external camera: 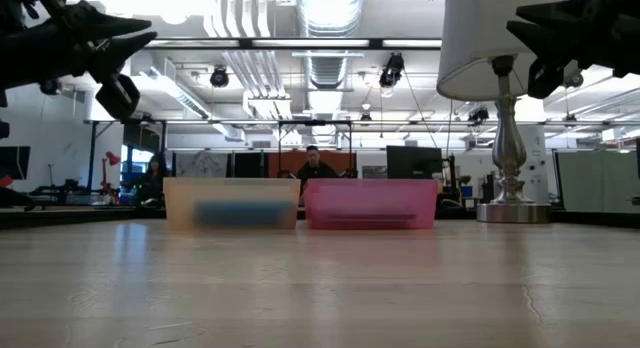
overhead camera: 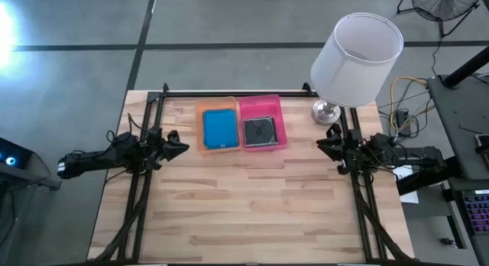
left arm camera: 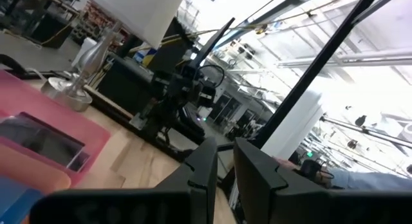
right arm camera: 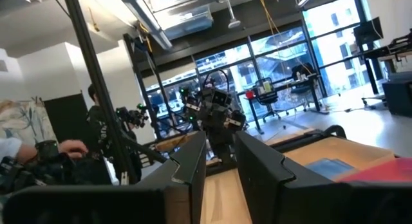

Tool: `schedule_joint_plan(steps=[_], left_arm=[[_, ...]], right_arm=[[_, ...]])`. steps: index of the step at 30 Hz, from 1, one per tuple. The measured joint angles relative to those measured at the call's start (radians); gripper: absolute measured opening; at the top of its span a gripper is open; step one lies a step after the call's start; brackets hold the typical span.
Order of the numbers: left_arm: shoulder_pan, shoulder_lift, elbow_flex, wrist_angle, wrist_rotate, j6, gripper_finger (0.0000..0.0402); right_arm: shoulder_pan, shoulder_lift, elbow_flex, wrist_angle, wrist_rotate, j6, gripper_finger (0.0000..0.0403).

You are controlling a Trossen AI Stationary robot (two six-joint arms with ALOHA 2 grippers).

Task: Pick & place jewel cases by type
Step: Return to Home Position

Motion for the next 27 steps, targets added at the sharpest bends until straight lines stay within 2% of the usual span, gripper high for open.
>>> schedule_joint_plan(steps=[8,11,17,27], left_arm=[[0.002,0.002,0.000,-0.049,0.000,0.001,0.0034],[0.002,-0.001,0.001,-0.208,-0.006,0.001,0.0035],[-0.002,-0.001,0.000,-0.209,-0.083,0.001,0.0035],[-0.003,-0.001,0.000,-0.228,-0.094,0.001,0.0035]], right_arm=[[0.000,0.000,0.000,-0.002,0.000,0.000,0.0076],[0.000,0.000,0.000,-0.003,0.000,0.000,0.0072],[0.000,0.012,0.000,-0.011,0.000,0.000,0.0068],[0.000,0.002,0.003,-0.049,0.000,0.000,0.0068]])
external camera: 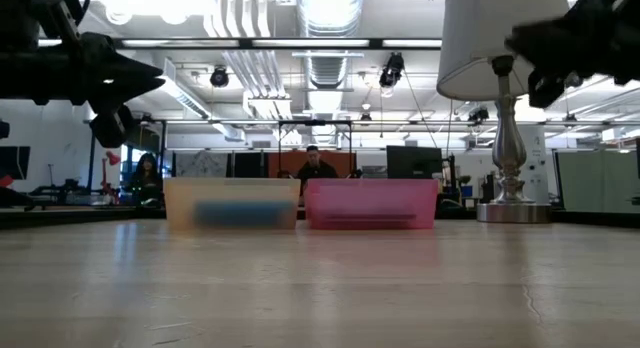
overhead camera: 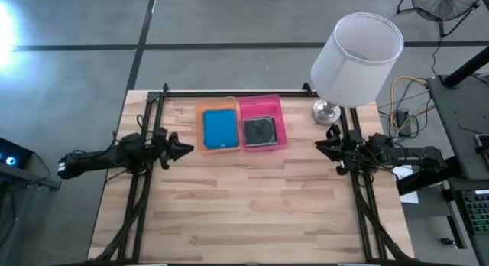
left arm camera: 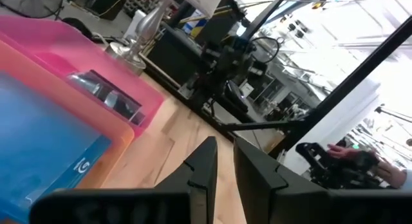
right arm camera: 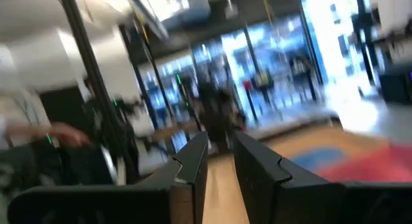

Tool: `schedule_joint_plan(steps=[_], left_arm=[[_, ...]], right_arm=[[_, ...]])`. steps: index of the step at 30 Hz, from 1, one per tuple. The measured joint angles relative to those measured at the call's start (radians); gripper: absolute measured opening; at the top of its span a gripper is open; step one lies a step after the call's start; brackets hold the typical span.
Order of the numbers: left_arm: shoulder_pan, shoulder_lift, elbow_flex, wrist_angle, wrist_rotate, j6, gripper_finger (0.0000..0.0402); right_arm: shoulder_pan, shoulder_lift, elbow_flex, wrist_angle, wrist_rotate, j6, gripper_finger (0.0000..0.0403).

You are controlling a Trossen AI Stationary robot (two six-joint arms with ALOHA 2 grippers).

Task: Pick & place jewel cases by type
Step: Return to Home Position

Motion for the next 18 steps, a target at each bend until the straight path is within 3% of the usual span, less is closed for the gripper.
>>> schedule_joint_plan(steps=[5,18], left_arm=[[0.000,0.016,0.001,0.007,-0.001,0.000,0.0035],[0.000,0.035,0.001,0.015,-0.002,0.000,0.0035]], right_arm=[[0.006,-0.002,-0.002,-0.239,-0.003,-0.001,0.0068],[0.020,0.004,-0.002,-0.244,-0.046,0.000,0.0068]])
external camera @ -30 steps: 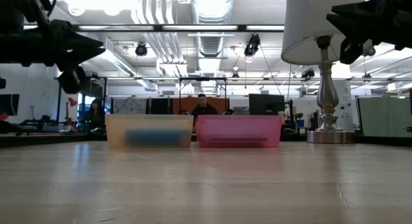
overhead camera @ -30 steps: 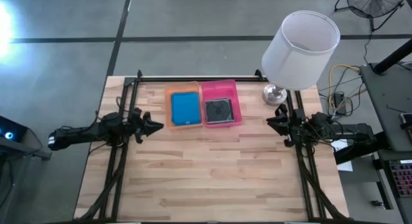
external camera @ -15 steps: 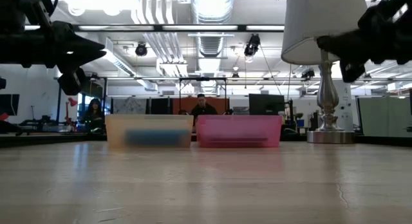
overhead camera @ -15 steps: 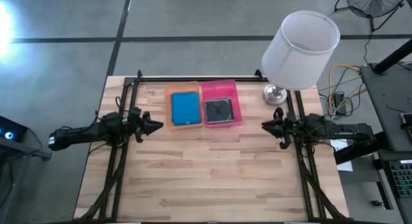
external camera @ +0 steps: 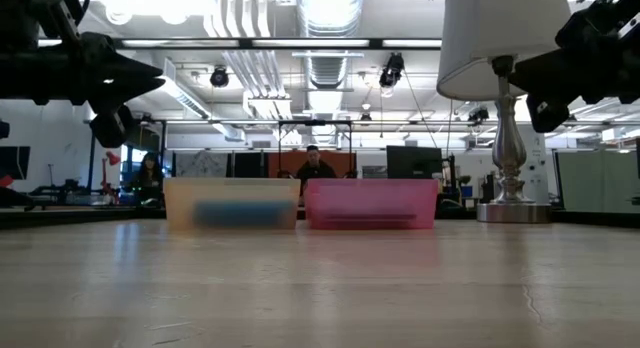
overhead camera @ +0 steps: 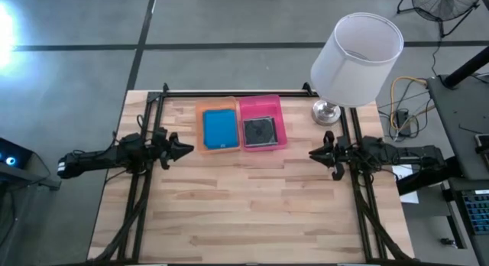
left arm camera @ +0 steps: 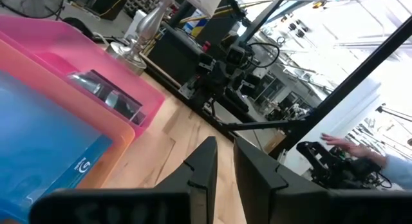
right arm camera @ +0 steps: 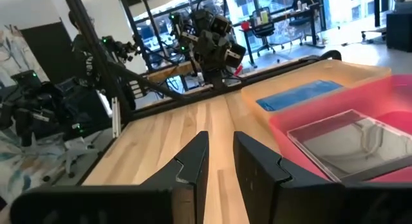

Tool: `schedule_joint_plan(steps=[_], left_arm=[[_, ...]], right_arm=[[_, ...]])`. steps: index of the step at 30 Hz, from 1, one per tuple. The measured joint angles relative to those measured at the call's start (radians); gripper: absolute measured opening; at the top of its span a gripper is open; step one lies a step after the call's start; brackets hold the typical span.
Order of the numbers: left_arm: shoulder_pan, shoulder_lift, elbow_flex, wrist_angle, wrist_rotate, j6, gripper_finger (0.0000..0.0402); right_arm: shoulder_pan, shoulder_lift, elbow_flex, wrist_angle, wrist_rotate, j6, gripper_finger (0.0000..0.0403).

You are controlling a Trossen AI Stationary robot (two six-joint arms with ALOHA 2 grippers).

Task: Pick & place jewel cases by type
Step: Return to Home Position

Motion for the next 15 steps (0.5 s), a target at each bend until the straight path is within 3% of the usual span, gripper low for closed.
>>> schedule_joint_plan(steps=[5,9,12,15], left_arm=[[0.000,0.000,0.000,0.000,-0.001,0.000,0.0035],[0.000,0.000,0.000,0.001,-0.002,0.000,0.0035],[-0.001,0.000,0.000,0.001,-0.002,0.000,0.0035],[-0.001,0.001,0.000,0.000,-0.002,0.000,0.0035]], right_arm=[[0.000,0.008,0.000,-0.003,-0.003,-0.011,0.0068],[0.004,-0.006,0.001,0.011,-0.011,-0.316,0.0068],[0.014,-0.006,0.001,0.008,-0.078,-0.547,0.0068],[0.015,-0.006,0.001,0.013,-0.093,-0.574,0.0068]])
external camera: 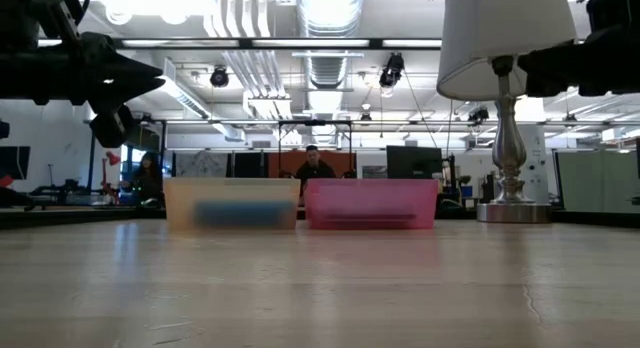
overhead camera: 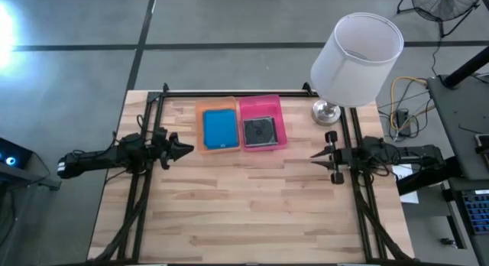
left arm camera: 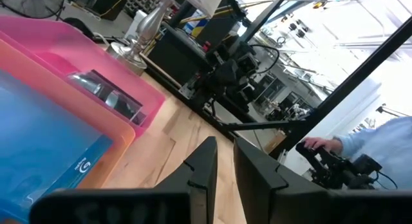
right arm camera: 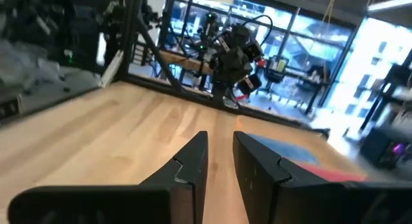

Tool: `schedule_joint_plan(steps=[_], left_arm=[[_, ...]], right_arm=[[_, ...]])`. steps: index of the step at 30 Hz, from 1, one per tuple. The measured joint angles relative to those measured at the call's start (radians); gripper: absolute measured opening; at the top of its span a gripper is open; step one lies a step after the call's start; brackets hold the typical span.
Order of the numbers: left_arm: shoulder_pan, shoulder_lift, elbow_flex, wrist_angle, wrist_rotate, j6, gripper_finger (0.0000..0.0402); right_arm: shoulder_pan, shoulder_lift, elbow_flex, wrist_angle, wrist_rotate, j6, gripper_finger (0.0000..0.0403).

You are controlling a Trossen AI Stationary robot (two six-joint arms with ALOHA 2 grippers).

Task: Pick & place jewel cases by type
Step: Return to Home Position

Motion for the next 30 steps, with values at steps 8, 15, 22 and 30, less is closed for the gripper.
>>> schedule_joint_plan(steps=[8,15,22,30], left_arm=[[0.000,-0.001,0.000,0.000,0.000,0.000,0.0035],[0.000,0.000,0.000,0.000,0.000,0.000,0.0035],[0.001,-0.001,0.000,0.000,0.000,0.000,0.0035],[0.001,-0.001,0.000,-0.001,0.000,0.000,0.0035]], right_arm=[[0.005,0.001,0.000,0.017,-0.002,0.128,0.0068],[0.005,0.010,-0.001,0.011,-0.001,0.130,0.0068],[0.005,0.010,-0.001,0.011,-0.001,0.129,0.0068],[0.005,0.010,-0.001,0.011,0.000,0.130,0.0068]])
